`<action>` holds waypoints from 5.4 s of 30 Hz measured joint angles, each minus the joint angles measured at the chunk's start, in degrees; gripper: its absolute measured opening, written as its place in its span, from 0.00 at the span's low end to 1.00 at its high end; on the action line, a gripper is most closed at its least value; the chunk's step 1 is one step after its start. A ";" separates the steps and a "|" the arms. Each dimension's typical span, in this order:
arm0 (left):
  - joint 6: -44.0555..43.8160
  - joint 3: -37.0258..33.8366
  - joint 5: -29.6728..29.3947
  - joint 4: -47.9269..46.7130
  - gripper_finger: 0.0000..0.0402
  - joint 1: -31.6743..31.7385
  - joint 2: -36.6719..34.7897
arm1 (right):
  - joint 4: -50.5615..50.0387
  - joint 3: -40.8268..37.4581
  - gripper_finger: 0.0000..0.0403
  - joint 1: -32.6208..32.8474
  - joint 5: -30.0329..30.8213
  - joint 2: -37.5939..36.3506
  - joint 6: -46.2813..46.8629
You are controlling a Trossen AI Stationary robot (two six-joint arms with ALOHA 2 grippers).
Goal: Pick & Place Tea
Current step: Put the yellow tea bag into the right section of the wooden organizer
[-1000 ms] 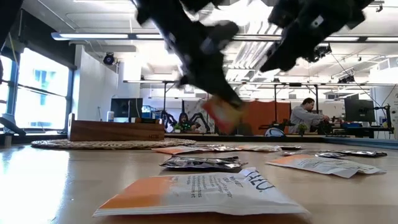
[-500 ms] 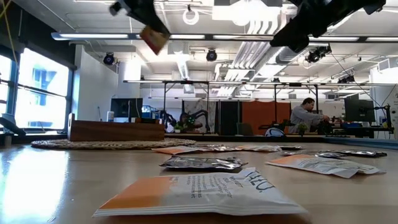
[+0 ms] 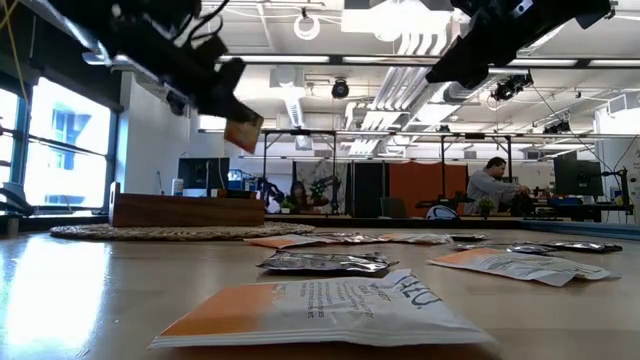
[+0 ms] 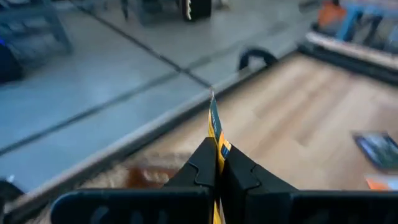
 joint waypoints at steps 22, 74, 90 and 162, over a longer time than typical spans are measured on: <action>9.85 -8.99 7.87 25.98 0.00 15.60 18.55 | 0.44 -0.02 0.26 -0.03 -0.26 0.00 -7.80; 3.89 -1.69 11.10 25.73 0.04 17.08 26.43 | -0.56 -0.04 0.26 -0.02 -0.41 0.00 -6.31; 7.61 -1.80 11.86 24.84 0.00 17.08 26.30 | -1.83 -0.04 0.26 -0.02 -0.85 0.00 -4.70; 10.33 2.09 -1.49 5.68 0.05 5.66 23.99 | -0.55 -0.04 0.26 -0.02 -2.40 0.00 -4.62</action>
